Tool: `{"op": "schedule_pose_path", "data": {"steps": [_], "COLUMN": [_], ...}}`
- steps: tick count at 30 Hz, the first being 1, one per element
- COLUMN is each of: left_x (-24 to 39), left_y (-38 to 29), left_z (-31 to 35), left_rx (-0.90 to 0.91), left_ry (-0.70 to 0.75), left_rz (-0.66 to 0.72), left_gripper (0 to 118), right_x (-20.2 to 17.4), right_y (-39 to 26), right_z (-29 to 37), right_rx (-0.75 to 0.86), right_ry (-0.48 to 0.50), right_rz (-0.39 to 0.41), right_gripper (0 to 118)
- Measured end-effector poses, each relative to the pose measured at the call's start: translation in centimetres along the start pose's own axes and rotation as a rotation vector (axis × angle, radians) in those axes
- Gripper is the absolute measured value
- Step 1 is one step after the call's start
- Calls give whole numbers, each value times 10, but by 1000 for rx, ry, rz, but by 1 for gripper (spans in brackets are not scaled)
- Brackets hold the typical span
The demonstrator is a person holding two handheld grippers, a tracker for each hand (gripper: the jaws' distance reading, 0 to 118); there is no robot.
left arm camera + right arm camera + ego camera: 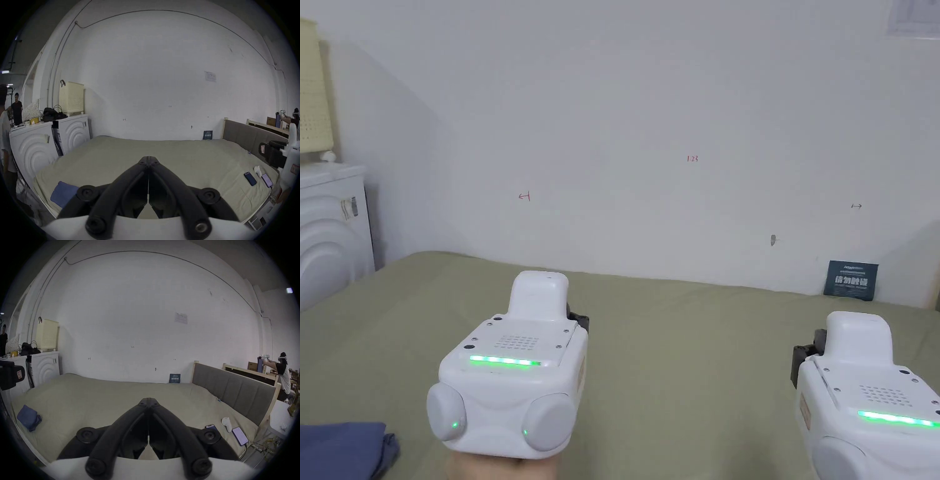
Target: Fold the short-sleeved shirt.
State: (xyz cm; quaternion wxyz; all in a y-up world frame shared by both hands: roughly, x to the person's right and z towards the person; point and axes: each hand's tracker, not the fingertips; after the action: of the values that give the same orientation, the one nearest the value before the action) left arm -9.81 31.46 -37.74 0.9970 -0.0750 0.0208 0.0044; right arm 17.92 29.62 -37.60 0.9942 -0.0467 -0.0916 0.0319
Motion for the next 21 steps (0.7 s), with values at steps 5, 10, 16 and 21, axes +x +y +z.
{"op": "schedule_pose_path", "data": {"steps": [5,10,16,21], "left_x": [0,5,9,8], "left_y": [4,8,22,27], "left_z": [-15,-18,-22,-24], "left_rx": [-65,-36,-31,-20], "left_ry": [-20,-6,30,23], "left_rz": [52,36,-2,-8], "left_gripper": [118,118,118,118], "right_x": [0,4,10,15], "right_y": [9,20,33,33], "right_z": [-8,-7,-8,-7], "right_rx": [-45,7,20,38], "right_ry": [-29,-61,-18,38], "right_rz": [-19,-52,-36,-56], "right_gripper": [118,118,118,118]}}
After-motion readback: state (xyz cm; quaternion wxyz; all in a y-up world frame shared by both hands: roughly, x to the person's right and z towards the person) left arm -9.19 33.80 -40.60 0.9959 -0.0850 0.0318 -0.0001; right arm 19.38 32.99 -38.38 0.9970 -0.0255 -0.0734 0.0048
